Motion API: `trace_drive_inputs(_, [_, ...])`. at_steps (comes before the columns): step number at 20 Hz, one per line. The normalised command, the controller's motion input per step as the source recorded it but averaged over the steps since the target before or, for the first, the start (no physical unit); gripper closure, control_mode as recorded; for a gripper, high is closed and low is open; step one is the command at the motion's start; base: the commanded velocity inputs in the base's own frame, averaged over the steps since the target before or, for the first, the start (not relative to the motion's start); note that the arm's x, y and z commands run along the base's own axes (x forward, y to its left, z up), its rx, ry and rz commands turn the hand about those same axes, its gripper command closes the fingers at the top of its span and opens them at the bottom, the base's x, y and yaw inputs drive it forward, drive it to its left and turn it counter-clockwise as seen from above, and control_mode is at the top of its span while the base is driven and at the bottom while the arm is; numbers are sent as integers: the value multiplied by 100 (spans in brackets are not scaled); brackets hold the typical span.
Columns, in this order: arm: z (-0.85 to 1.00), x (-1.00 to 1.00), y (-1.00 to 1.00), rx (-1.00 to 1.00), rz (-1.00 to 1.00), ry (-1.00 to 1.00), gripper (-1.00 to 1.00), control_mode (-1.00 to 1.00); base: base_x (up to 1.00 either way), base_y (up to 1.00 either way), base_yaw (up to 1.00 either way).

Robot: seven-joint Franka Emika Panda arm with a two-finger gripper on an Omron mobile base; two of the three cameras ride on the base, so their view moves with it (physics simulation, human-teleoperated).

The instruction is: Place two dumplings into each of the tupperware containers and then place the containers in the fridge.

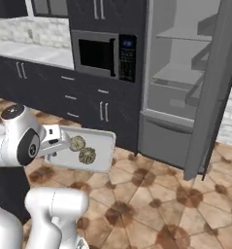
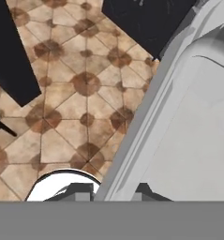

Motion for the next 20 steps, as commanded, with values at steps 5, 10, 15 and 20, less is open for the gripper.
trace_drive_inputs(5, [0, 0, 0, 0, 0, 0, 100, 100, 82, 4, -29])
trace_drive_inputs(10, [0, 0, 0, 0, 0, 0, 100, 100, 87, 33, -25])
trace_drive_inputs(15, [0, 0, 0, 0, 0, 0, 100, 100, 83, 43, -23])
trace_drive_inputs(20, [0, 0, 0, 0, 0, 0, 100, 100, 72, 16, -27])
